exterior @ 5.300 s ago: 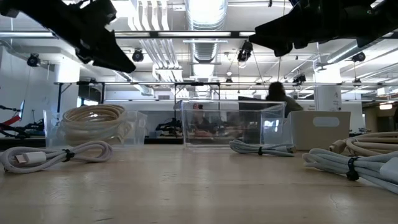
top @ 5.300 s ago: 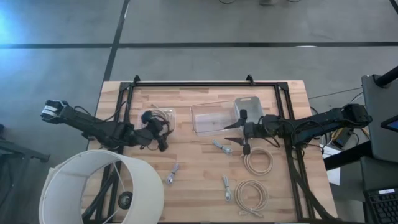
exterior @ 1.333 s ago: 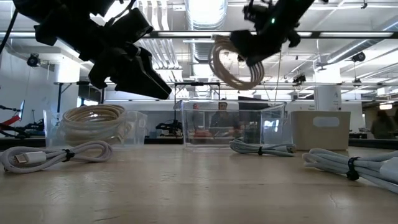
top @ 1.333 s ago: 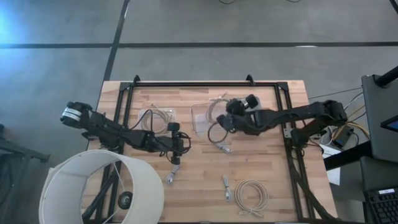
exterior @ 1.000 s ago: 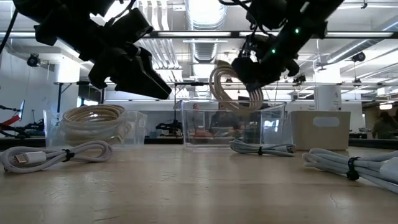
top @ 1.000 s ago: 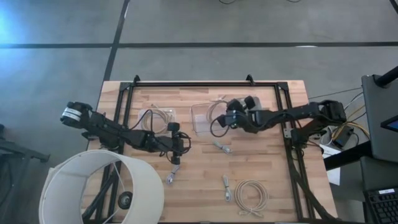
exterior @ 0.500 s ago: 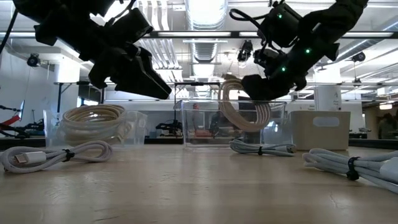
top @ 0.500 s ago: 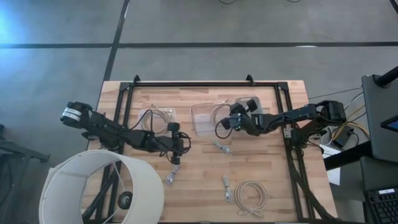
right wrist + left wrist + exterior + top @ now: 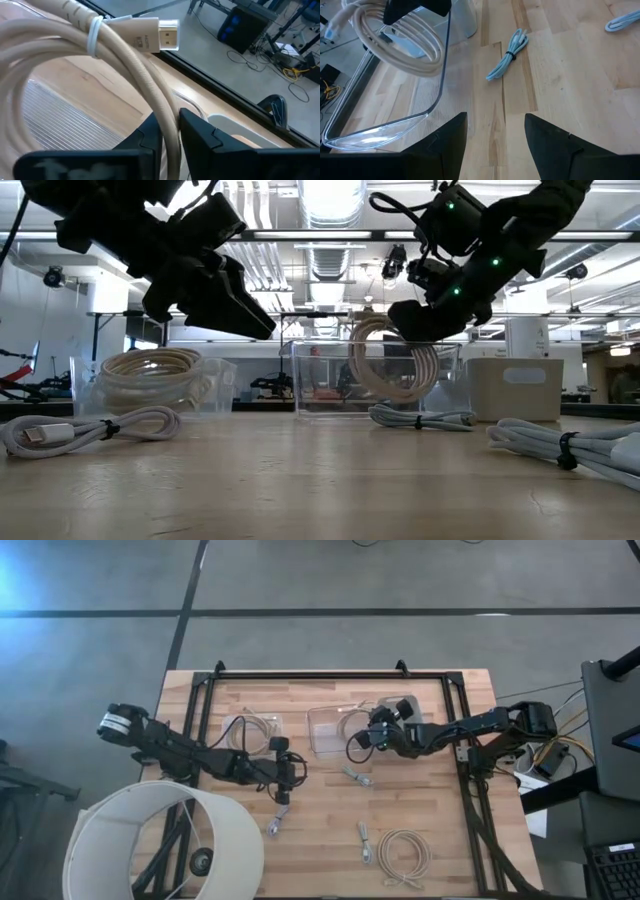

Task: Pick & Place USB Port
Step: Put the top brown charger cable into the right transparent bin

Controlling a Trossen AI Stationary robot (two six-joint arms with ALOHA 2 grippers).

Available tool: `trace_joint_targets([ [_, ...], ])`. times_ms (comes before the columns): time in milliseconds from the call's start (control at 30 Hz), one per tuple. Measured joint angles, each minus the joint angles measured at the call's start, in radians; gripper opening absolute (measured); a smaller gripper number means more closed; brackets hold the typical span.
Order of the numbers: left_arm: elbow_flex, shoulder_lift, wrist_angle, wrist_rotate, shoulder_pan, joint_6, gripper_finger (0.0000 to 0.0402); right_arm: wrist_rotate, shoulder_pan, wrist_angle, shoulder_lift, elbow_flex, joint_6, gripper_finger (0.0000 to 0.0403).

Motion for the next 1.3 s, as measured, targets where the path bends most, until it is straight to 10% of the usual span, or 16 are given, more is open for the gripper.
trace_joint_targets([
  [1300, 0.0, 0.0, 0.0, 0.0, 0.0, 0.0, 0.0202, -0.176, 0.007, -0.011, 0.0, 0.108, -0.116, 0.0178],
])
